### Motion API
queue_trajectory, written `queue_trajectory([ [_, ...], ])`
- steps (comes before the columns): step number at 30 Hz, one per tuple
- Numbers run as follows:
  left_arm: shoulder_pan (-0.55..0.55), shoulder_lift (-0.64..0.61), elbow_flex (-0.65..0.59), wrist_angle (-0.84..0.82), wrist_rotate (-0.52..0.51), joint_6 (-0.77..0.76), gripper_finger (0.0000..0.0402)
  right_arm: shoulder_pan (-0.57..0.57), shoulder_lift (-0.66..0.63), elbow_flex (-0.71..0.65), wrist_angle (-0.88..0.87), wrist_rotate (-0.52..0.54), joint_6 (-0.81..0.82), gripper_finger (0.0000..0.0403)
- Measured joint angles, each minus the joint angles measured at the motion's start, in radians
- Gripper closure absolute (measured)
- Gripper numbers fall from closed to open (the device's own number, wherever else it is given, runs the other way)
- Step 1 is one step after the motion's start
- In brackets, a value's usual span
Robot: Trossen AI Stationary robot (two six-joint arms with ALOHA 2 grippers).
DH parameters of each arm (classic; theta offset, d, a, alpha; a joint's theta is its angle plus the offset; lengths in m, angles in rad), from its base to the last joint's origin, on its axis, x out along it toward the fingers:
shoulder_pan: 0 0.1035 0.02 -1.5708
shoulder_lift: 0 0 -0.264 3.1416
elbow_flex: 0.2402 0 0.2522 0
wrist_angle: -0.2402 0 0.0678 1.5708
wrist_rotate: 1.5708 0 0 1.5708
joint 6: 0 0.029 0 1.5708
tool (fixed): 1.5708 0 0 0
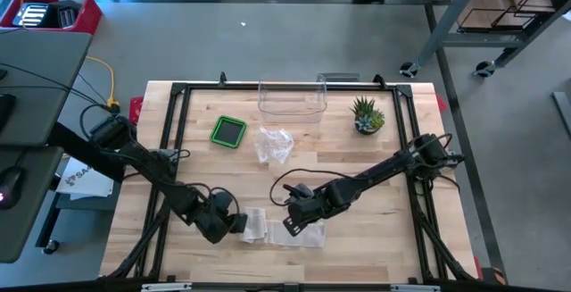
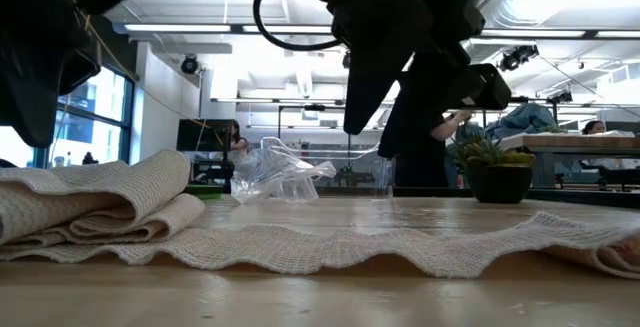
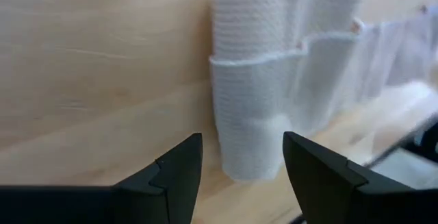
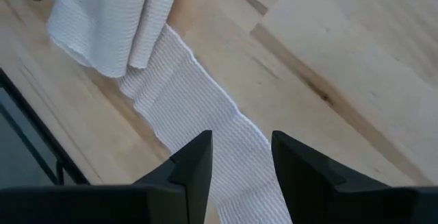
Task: Roll bandage
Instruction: Roll the bandage
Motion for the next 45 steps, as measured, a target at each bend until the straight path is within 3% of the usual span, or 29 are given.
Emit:
queue_trajectory([
  [5,0.014,0.029,0.001,0.013,0.045,0.065,0.0204,0.011,0.0,0.0,0.013,-0.016,0.008,0.0258],
  [11,0.04,0.048,0.0,0.051,0.006,0.066,0.0204,0.021,0.0,0.0,0.018,-0.012,0.01,0.0258],
  [21,0.07,0.115,0.0,0.142,0.032,0.09,0.0206,0.023,0.0,0.0,0.05,-0.022,0.013,0.0258],
  [24,0.073,0.114,0.0,0.142,0.033,0.085,0.024,0.039,0.0,0.0,0.091,-0.038,0.042,0.0258],
  [29,0.088,0.112,0.002,0.156,0.036,0.089,0.0379,0.092,0.021,0.002,0.143,-0.009,0.152,0.0275],
  [35,0.097,0.11,0.002,0.174,0.059,0.09,0.0391,0.133,0.085,0.001,0.198,0.026,0.324,0.0388],
  [39,0.089,0.106,0.002,0.174,0.074,0.121,0.0394,0.149,0.098,0.0,0.141,0.122,0.495,0.0399],
  [45,0.06,0.106,0.001,0.171,0.09,0.159,0.0394,0.143,0.098,0.0,0.195,0.142,0.582,0.0402],
])
